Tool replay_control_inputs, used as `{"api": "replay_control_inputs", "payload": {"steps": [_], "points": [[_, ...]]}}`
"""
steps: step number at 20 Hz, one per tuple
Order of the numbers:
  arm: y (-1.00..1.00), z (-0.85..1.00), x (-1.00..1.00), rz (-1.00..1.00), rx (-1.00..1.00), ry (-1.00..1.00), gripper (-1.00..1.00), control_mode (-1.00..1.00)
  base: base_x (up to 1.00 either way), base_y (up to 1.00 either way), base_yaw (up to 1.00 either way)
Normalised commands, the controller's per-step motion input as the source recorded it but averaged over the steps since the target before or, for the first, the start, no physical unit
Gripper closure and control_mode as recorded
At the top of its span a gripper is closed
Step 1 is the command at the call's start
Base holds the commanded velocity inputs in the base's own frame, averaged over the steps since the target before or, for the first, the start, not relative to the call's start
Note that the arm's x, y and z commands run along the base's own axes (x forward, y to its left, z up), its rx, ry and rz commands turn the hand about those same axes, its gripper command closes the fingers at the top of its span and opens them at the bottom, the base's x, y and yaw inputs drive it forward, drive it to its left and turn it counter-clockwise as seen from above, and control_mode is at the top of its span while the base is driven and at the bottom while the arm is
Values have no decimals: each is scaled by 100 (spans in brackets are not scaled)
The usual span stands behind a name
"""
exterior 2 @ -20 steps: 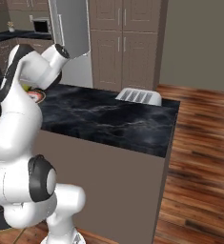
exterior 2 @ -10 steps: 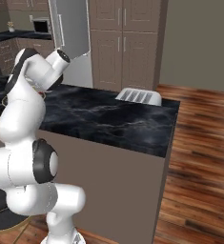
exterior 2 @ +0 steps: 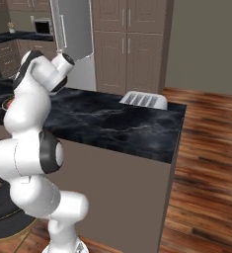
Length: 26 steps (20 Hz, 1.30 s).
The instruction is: Pick up the pear and banana from the fridge and place one fruit on each plate on the dining counter.
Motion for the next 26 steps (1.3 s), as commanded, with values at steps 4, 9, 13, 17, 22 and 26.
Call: {"api": "replay_control_inputs", "payload": {"steps": [4,9,13,17,22,26], "points": [[16,-5,51,0,0,0,100,-100,0,0,0],[30,-24,41,0,-1,0,100,-100,0,0,0],[28,-35,35,0,-3,0,100,-100,0,0,0],[6,-34,22,0,0,-4,100,-100,0,0,0],[6,-21,21,0,0,-6,100,-100,0,0,0],[15,-17,25,0,0,-8,100,-100,0,0,0]]}}
